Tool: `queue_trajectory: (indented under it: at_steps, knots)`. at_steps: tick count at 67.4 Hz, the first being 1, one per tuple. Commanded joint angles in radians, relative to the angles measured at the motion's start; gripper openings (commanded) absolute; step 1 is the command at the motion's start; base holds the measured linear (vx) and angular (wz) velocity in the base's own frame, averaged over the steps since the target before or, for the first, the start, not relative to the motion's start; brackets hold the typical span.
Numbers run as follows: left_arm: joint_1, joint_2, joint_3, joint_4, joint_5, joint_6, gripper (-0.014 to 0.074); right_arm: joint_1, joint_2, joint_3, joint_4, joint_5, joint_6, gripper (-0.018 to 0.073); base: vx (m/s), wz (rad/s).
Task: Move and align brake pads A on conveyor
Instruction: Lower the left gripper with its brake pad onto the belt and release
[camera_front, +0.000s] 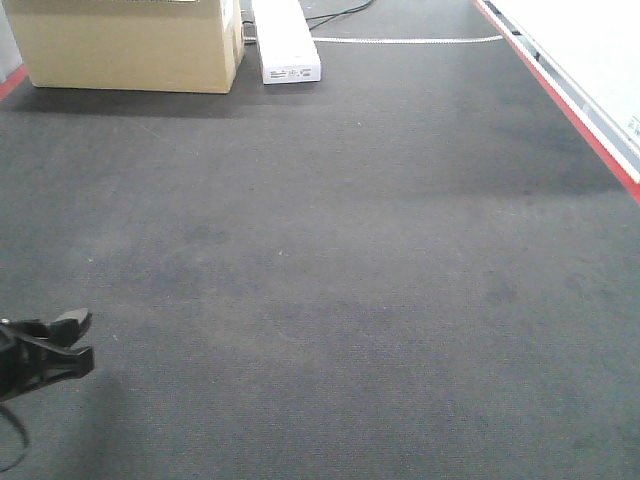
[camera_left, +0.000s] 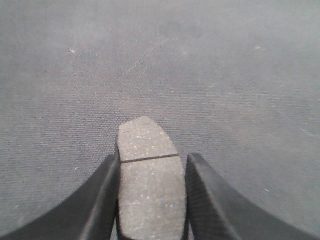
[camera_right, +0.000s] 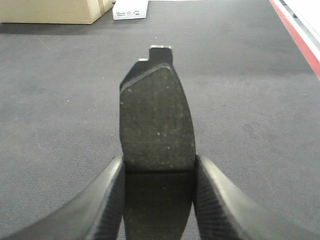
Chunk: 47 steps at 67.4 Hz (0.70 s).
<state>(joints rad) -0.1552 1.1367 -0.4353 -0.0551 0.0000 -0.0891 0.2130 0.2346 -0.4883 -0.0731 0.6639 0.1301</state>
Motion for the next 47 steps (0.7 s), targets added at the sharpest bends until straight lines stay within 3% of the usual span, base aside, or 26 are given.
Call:
queue_trajectory:
  at_steps: [1, 19, 34, 47]
  knots:
    - [-0.001, 0.059, -0.039, -0.043, -0.151, -0.008, 0.0019, -0.002, 0.010, -0.029, -0.009, -0.096, -0.005, -0.0011, 0.00, 0.00]
    - [-0.001, 0.265, -0.039, -0.176, -0.252, -0.007, 0.0041, -0.002, 0.010, -0.029, -0.009, -0.096, -0.005, -0.0011, 0.00, 0.00]
    - [-0.001, 0.375, -0.039, -0.182, -0.242, -0.005, 0.0118, -0.002, 0.010, -0.029, -0.009, -0.096, -0.005, -0.0011, 0.00, 0.00]
    - [-0.001, 0.396, -0.041, -0.141, -0.221, 0.003, 0.0282, -0.002, 0.010, -0.029, -0.009, -0.095, -0.005, -0.0011, 0.00, 0.00]
